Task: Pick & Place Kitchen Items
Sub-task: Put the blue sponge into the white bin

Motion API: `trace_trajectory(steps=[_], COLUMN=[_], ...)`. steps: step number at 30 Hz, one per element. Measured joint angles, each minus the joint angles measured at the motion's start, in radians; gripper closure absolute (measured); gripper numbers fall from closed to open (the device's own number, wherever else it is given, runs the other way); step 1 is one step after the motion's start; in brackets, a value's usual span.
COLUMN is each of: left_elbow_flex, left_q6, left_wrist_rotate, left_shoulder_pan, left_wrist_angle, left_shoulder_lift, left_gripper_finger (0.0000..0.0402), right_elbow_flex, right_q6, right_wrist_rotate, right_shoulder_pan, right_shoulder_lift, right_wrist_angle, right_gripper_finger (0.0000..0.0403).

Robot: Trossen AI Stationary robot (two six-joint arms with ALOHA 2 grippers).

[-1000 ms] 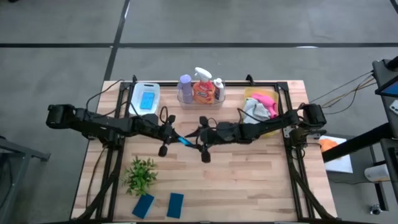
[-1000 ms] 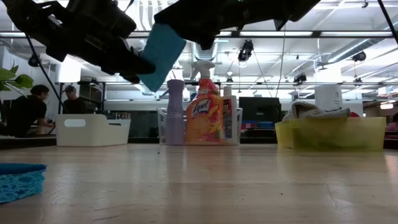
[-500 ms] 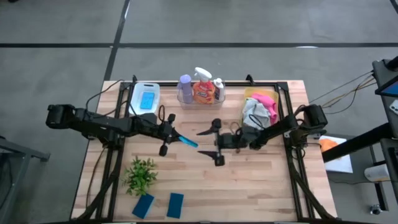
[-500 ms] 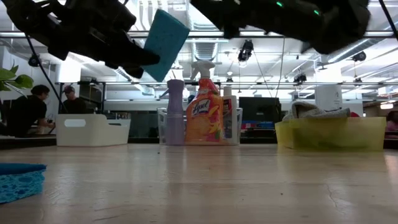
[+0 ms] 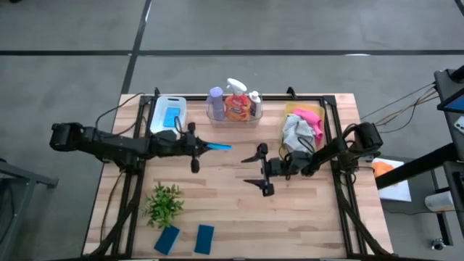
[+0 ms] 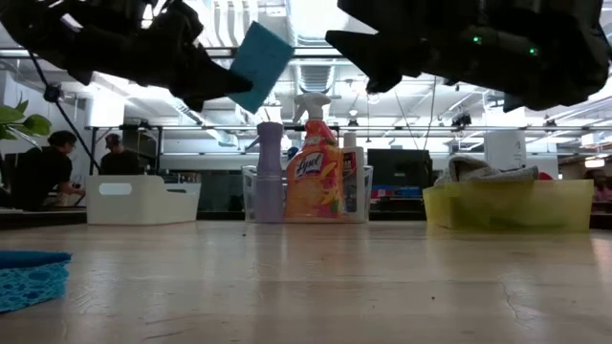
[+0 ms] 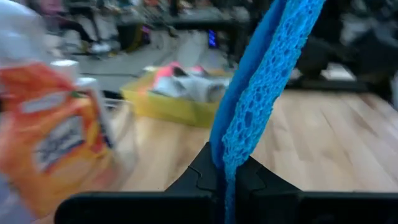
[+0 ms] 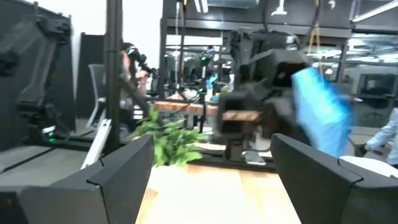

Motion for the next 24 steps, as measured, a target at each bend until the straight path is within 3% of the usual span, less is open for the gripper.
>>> trace_trajectory(steps=[5,8,14,19,24], left_elbow_flex=[-0.111,-0.155,-0.174,-0.156,-0.151], left_q6=[-0.06,-0.088,-0.13,-0.292,-0.436], left_wrist_rotate=[-0.045,-0.084,-0.371,-0.597,-0.661], left_shoulder_pan=[0.001,0.005,0.012,0.056,0.149], left_wrist_angle=[0.133,0.125,-0.118,-0.357,-0.497], left_shoulder_lift=[-0.111,-0.189,-0.353,-0.446,-0.453], left_gripper_finger=[0.0395,0.0395,0.0395,0.0395,0.0395], right_elbow_flex=[-0.017,-0.025,-0.037,-0.036,-0.035], right_q6=[-0.002,0.001,0.017,0.02,0.02], right_wrist_rotate=[0.0,0.0,0.0,-0.001,0.0], right_shoulder_pan=[0.026,0.032,0.04,0.046,0.046], right_shoulder_lift=[0.0,0.0,0.0,0.0,0.0], right_wrist_angle=[-0.001,-0.005,-0.034,-0.036,-0.036], right_gripper_finger=[0.0078,0.0078,0.0078,0.0078,0.0078])
